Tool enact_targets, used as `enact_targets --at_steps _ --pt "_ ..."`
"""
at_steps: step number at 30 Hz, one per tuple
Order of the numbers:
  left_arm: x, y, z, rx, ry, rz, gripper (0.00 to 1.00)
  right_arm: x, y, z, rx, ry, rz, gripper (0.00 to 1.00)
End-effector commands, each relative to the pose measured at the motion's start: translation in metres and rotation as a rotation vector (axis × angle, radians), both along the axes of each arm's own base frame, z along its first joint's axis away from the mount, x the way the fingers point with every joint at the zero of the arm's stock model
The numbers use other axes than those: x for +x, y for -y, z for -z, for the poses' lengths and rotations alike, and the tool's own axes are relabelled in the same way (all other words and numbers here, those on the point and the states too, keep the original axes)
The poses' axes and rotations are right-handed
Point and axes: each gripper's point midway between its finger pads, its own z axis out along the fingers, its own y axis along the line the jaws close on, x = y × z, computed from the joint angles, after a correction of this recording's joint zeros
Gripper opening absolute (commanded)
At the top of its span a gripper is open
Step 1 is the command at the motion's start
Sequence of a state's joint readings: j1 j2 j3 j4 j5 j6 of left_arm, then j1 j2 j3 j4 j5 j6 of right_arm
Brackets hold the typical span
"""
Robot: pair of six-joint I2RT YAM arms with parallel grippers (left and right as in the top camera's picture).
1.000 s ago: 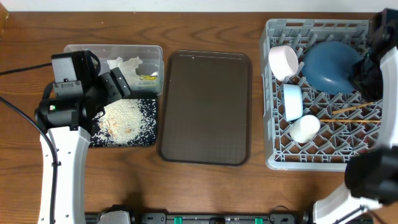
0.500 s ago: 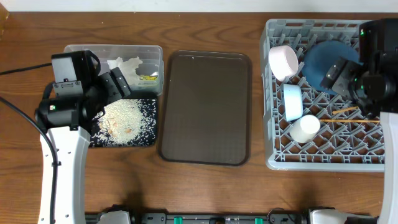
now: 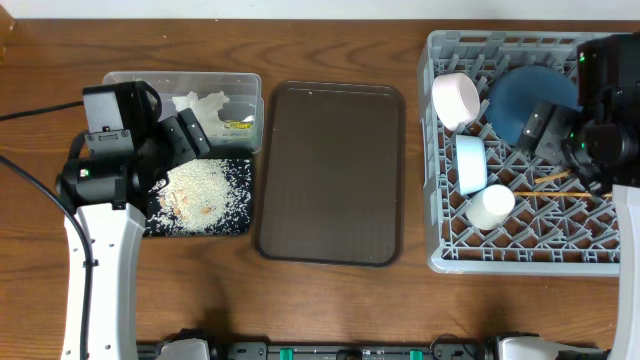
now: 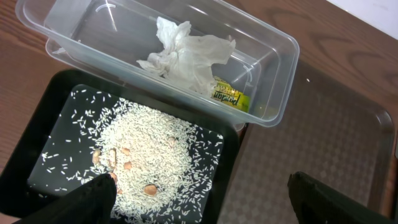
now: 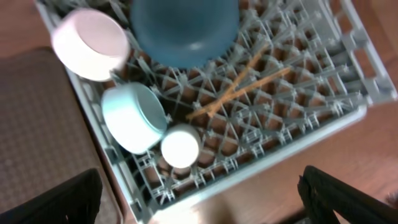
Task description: Sort waste into correct bins and load items into the dishwasher rack
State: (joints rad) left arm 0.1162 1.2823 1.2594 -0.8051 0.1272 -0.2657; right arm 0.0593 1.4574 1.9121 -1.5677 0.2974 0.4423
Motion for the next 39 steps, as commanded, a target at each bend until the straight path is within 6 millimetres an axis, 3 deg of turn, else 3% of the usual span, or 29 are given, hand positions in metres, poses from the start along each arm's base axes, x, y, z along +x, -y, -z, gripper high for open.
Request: enact_targets --at_steps 1,7,11,18,31,39 --pt "0.002 -0.003 -0.004 0.009 0.008 -0.007 0.91 0.011 -0.004 -0.012 -0.057 0.046 -0.131 0.99" --pt "0.002 -0.003 -0.004 0.009 0.008 -0.007 0.91 0.041 -0.017 -0.049 -0.106 0.270 -0.306 0.99" --pt "0.002 -0.003 -0.004 0.009 0.008 -0.007 0.91 0.050 -0.027 -0.051 -0.140 0.394 -0.427 0.99" --pt "0.002 -0.003 -0.004 0.009 0.008 -0.007 0.91 0.034 -0.024 -0.003 -0.152 0.530 -0.422 0.99" --pt "0.002 -0.003 -0.004 0.009 0.008 -0.007 0.91 -0.023 -0.021 0.086 -0.198 0.778 -0.399 0.99" --pt "0.002 -0.003 -0.004 0.009 0.008 -0.007 0.91 -0.038 -0.021 0.134 -0.201 0.882 -0.378 0.99"
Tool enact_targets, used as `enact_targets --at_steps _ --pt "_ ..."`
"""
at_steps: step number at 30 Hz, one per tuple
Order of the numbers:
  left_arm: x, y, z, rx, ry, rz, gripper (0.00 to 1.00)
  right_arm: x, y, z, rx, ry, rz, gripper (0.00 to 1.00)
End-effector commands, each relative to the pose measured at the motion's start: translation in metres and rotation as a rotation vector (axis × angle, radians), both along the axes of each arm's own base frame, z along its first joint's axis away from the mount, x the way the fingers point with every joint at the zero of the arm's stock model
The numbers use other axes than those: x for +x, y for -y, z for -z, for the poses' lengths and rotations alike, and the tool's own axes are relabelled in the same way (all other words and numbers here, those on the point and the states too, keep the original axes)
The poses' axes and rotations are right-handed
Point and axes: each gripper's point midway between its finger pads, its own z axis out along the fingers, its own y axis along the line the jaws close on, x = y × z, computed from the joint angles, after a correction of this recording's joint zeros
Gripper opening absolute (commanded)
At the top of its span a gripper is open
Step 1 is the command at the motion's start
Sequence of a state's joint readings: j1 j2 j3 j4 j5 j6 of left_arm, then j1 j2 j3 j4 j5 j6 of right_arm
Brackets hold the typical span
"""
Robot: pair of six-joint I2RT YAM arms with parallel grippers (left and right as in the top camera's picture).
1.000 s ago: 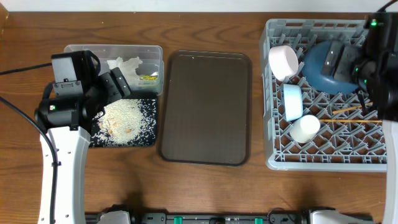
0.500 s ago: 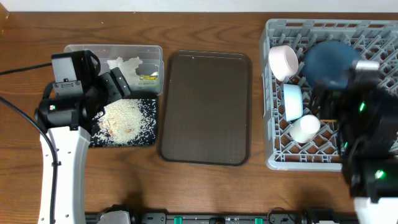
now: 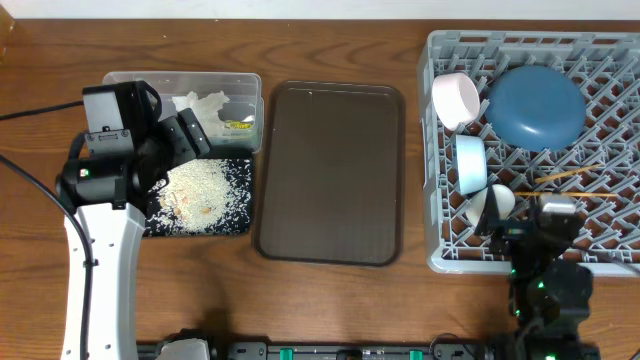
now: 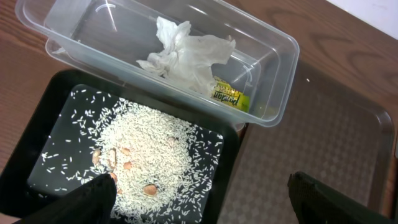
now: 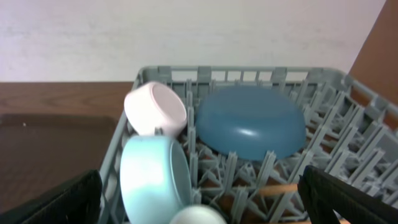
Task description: Sort waste into correct bins and load items into the dishwasher rack
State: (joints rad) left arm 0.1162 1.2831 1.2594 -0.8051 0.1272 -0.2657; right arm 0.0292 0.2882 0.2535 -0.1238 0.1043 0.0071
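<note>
The grey dishwasher rack (image 3: 470, 262) at the right holds a pink cup (image 3: 455, 98), a dark blue bowl (image 3: 535, 105), a light blue cup (image 3: 470, 163), a white cup (image 3: 497, 200) and wooden chopsticks (image 3: 560, 175). My right gripper (image 3: 530, 228) hangs open and empty at the rack's front edge, its camera looking across the rack (image 5: 249, 73). At the left, my left gripper (image 3: 185, 145) is open and empty above the black tray of rice (image 4: 143, 155). Behind that tray, a clear bin (image 4: 273, 112) holds crumpled tissue (image 4: 183, 53) and a yellow packet (image 4: 227, 96).
A bare brown serving tray (image 3: 332, 170) lies in the middle, between the black tray and the rack. Wooden tabletop (image 3: 330, 300) runs along the front. The right arm's body stands at the table's front right edge.
My right arm was over the back right of the rack, looking down. It is now low at the rack's front edge, looking level across it. The left arm and all items are unchanged.
</note>
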Motion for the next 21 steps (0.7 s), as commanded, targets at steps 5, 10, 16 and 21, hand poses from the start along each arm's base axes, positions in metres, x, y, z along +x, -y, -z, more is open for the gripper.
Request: enact_targets --at_steps 5,10,16,21 --pt "0.002 -0.003 -0.004 0.009 0.009 -0.007 0.91 -0.005 0.002 0.032 0.010 0.085 0.008 0.99" --pt "0.002 -0.003 -0.004 0.009 0.009 -0.007 0.91 -0.008 0.001 0.040 0.015 0.100 0.005 0.99" --pt "0.002 -0.003 -0.004 0.009 0.009 -0.007 0.91 -0.009 0.000 0.048 0.012 0.068 0.000 0.99" --pt "0.002 -0.003 -0.004 0.009 0.009 -0.007 0.91 -0.010 0.000 0.042 0.014 0.096 -0.001 0.99"
